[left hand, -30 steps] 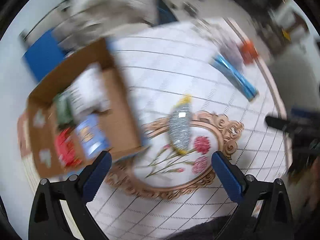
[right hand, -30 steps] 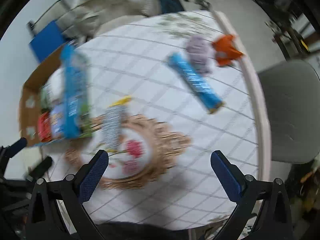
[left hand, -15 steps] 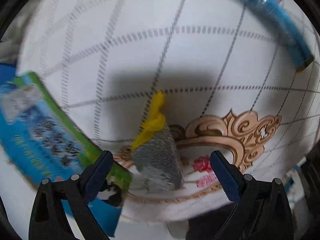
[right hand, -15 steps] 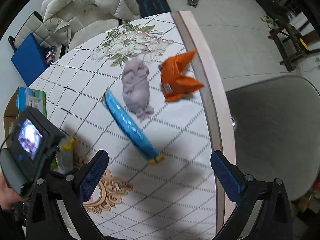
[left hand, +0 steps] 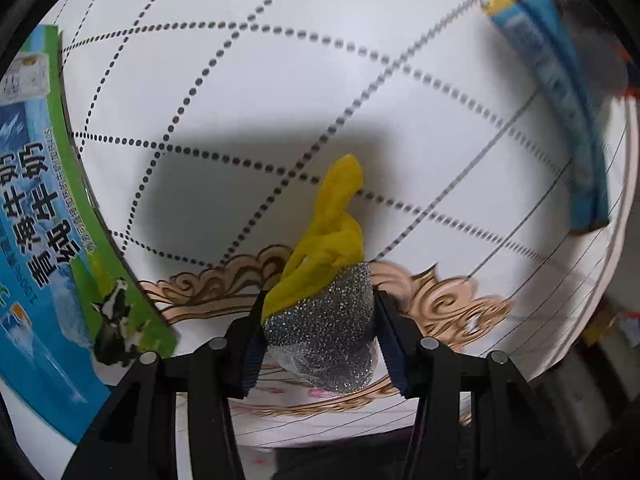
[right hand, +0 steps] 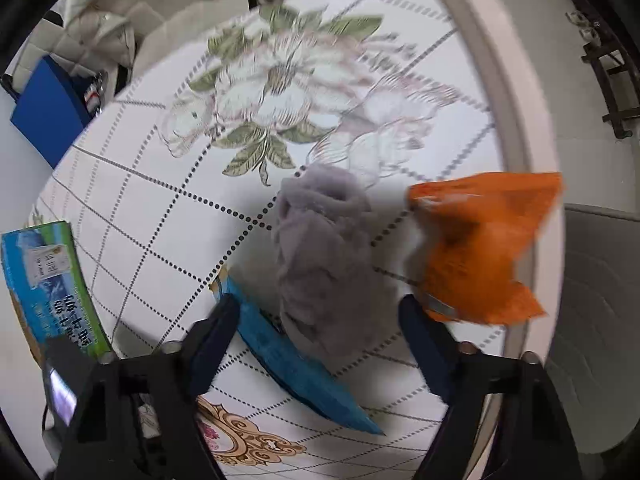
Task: Organize soft objects
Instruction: 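Grasp the silver scrubber with the left tool while the right tool grasps the lilac cloth, then place the scrubber and the lilac cloth into the box and release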
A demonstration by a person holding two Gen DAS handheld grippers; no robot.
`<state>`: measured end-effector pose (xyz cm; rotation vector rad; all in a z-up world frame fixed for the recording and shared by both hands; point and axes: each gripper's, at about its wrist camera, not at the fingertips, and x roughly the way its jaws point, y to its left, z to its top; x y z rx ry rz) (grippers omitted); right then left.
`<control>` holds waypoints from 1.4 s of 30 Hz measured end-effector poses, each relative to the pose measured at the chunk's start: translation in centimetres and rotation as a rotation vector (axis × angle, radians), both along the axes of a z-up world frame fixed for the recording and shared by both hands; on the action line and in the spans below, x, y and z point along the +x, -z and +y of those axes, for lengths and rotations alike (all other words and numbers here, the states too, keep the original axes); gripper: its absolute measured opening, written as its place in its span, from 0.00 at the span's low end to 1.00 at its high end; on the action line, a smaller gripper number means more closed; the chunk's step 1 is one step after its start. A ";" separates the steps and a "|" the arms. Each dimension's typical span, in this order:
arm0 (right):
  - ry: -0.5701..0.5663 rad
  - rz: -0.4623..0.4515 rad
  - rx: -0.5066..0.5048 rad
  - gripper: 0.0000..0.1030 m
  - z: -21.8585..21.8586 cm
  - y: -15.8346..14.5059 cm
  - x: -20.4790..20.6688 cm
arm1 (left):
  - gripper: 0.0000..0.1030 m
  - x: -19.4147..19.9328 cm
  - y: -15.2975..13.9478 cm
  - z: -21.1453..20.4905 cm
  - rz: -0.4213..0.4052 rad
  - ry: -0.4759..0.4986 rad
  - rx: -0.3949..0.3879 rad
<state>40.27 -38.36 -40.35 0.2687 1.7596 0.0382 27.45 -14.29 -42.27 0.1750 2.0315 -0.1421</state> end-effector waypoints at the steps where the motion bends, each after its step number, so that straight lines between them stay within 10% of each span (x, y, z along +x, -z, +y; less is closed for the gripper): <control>1: -0.001 0.015 -0.012 0.58 0.3 0.6 0.1 | 0.44 0.0 -0.3 0.0 -0.018 -0.008 -0.005; 2: -0.005 0.022 -0.033 0.45 0.4 1.1 0.2 | 0.43 0.1 -0.6 0.1 -0.037 -0.009 -0.007; 8: 0.005 -0.027 -0.070 0.42 0.6 -0.6 -0.8 | 0.42 0.3 -4.4 1.0 -0.162 -0.033 -0.054; 22: -0.127 -0.267 0.170 0.42 14.2 -17.3 -7.0 | 0.42 2.9 -23.5 16.7 -0.480 -0.131 -0.166; 33: -0.239 -0.232 0.157 0.42 34.4 -15.6 -6.5 | 0.42 7.2 -19.9 33.8 -0.447 -0.249 0.027; 42: -0.198 -0.166 0.030 0.42 39.3 -11.1 -3.3 | 0.42 10.0 -12.2 38.8 -0.329 -0.255 0.077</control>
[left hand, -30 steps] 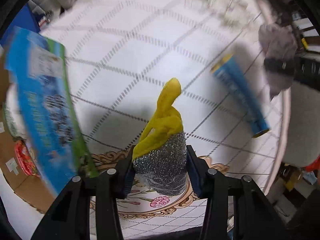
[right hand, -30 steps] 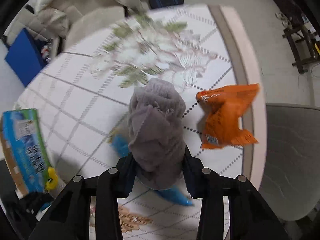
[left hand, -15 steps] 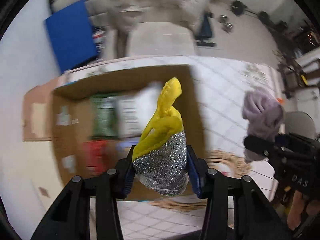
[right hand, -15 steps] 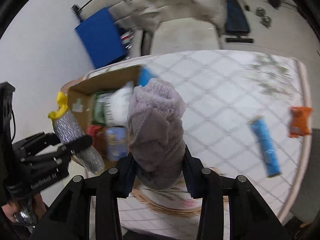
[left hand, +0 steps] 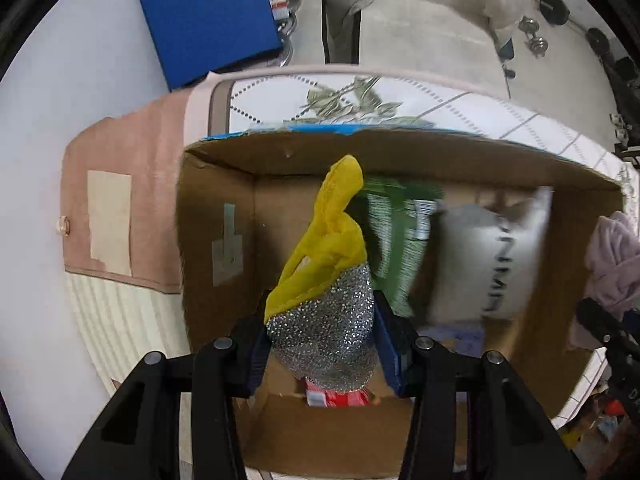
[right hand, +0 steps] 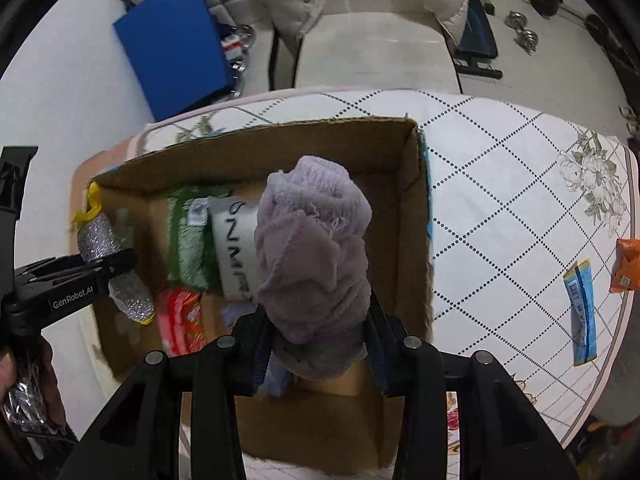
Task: Organize soft objects
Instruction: 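Place the scrubber and the lilac cloth into the box and release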
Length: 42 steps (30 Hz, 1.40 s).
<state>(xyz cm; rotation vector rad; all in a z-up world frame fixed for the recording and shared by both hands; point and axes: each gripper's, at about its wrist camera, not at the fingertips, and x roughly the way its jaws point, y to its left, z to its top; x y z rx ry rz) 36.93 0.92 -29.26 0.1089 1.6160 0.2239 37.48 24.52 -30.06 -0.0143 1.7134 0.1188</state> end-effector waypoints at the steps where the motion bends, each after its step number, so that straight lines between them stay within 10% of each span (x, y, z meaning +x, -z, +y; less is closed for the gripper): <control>1: 0.005 0.004 -0.012 0.42 0.1 0.5 0.3 | 0.42 0.1 0.6 0.2 0.010 0.003 0.000; 10: 0.053 0.030 -0.096 0.43 0.5 3.6 1.8 | 0.45 1.3 3.2 0.6 0.049 0.023 0.023; 17: 0.064 0.038 -0.097 0.74 0.4 3.2 2.1 | 0.53 1.4 2.5 0.9 0.049 -0.009 -0.028; 21: 0.058 0.027 -0.075 0.86 0.5 1.7 1.7 | 0.85 1.1 1.0 1.1 0.003 -0.025 -0.054; 25: 0.045 0.004 -0.059 1.00 0.7 -0.1 0.9 | 0.95 0.0 -1.4 0.9 -0.060 -0.043 -0.073; 42: -0.037 -0.182 -0.068 1.00 0.0 -6.6 -9.3 | 0.99 -12.1 -9.9 -2.5 -0.346 -0.096 -0.085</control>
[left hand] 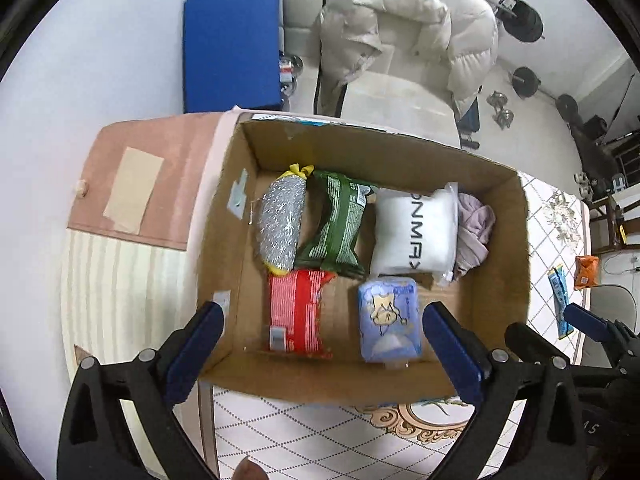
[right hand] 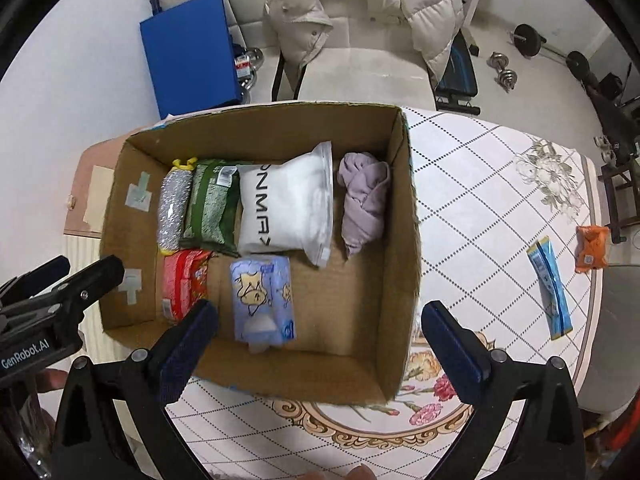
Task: Organize soft objects
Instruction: 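Place the scrubber and the lilac cloth into the box and release, then grasp the orange snack bag with the left tool while the right tool grasps the blue stick pack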
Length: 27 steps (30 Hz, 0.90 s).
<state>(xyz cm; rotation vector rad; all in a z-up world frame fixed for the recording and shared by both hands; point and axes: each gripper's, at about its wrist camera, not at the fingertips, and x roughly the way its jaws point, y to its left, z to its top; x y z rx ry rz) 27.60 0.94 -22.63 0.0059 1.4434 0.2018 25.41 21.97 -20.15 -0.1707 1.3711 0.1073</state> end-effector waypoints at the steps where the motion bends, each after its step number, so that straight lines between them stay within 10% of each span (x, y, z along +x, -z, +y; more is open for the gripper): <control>1: -0.001 -0.007 0.006 1.00 -0.1 -0.4 -0.6 | 0.99 -0.8 -0.6 -0.1 -0.013 -0.006 0.003; 19: -0.022 -0.088 0.097 1.00 -2.8 -5.9 -8.7 | 0.99 -7.5 -5.6 -3.1 -0.097 -0.028 0.047; 27: 0.147 -0.045 0.048 1.00 -15.6 -3.9 -6.7 | 0.99 -5.1 -3.8 -12.8 -0.053 0.089 0.077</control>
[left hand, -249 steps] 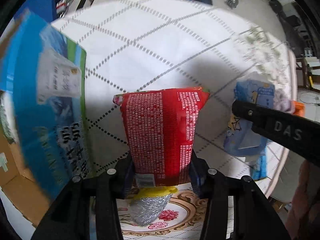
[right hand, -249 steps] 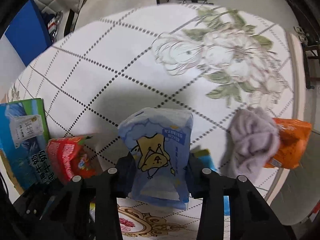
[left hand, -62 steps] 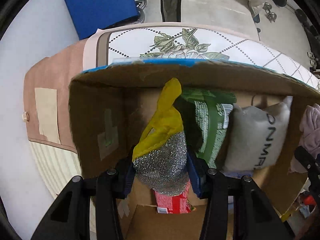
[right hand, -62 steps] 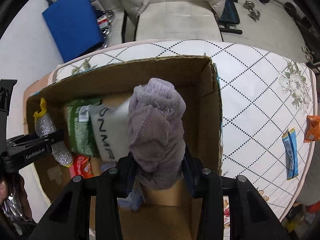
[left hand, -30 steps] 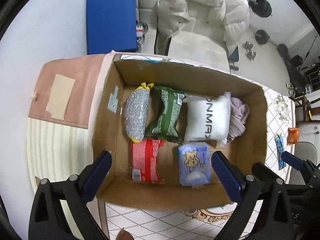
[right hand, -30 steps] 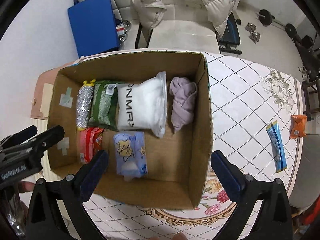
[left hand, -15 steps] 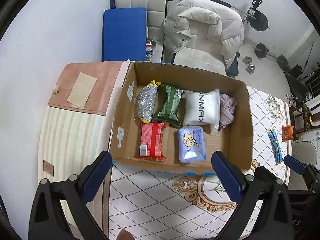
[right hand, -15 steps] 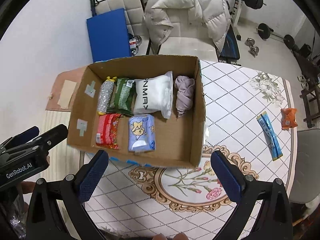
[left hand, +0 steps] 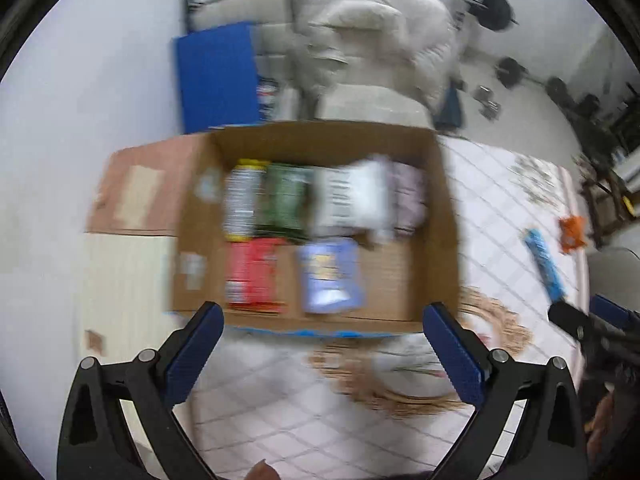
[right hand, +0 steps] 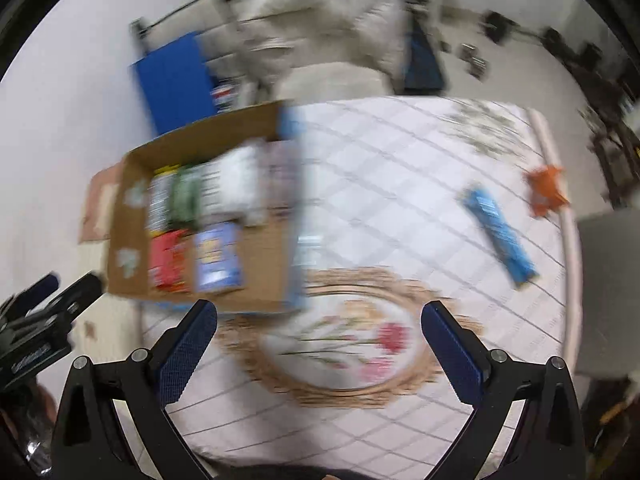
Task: Organize soft objects
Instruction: 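Grasp the orange snack bag with the left tool while the right tool grasps the blue stick pack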
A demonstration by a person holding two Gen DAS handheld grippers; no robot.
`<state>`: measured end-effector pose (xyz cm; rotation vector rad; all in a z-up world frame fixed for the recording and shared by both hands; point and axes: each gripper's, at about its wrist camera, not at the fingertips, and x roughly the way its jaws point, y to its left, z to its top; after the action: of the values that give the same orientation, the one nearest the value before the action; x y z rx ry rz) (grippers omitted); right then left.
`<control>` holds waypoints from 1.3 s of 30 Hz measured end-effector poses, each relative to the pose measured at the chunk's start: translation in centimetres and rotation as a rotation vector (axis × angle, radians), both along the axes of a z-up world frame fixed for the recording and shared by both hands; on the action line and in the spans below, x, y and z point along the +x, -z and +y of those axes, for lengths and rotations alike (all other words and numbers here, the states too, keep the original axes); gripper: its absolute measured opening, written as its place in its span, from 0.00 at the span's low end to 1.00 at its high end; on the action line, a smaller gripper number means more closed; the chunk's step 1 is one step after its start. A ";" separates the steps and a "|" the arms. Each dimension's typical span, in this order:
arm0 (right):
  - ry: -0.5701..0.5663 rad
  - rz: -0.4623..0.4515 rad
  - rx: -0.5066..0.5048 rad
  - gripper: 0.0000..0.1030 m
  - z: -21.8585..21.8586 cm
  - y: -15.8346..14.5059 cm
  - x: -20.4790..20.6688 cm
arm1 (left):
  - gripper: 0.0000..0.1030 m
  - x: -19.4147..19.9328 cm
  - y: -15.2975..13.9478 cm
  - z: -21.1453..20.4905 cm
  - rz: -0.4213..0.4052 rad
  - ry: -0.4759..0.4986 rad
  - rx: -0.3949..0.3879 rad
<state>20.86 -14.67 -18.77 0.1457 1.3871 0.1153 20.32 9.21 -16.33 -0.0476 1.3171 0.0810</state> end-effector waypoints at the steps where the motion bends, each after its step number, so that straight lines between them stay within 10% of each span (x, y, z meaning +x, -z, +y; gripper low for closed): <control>1: 0.037 0.008 -0.014 1.00 -2.4 0.4 0.3 | 0.99 0.9 0.7 -2.5 0.016 0.030 -0.033; 8: 0.230 0.049 -0.067 1.00 -19.0 3.7 2.6 | 0.99 6.2 6.0 -17.8 0.133 0.218 -0.087; 15: 0.053 0.213 -0.089 0.95 -22.3 14.5 8.8 | 0.99 10.0 13.0 -24.6 0.234 0.269 0.100; 20: -0.054 0.296 -0.119 0.73 -20.0 20.6 10.8 | 0.99 11.0 15.1 -24.6 0.256 0.256 0.197; 23: -0.086 0.312 -0.139 0.37 -19.5 22.1 10.7 | 0.99 11.8 14.8 -24.4 0.251 0.236 0.205; 26: -0.061 0.320 -0.075 0.15 -20.7 21.2 9.8 | 0.99 12.8 13.0 -25.2 0.219 0.228 0.150; 31: 0.144 0.214 0.062 0.15 -28.4 15.9 6.7 | 0.99 15.8 10.8 -30.1 0.205 0.254 -0.049; 39: 0.358 0.173 0.034 0.15 -40.0 13.6 5.6 | 0.98 20.7 17.5 -42.7 0.421 0.354 -0.276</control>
<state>26.46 -54.71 -32.41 0.4380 1.5096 -0.1757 41.00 -33.44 -33.78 -0.0315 1.7309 -0.4133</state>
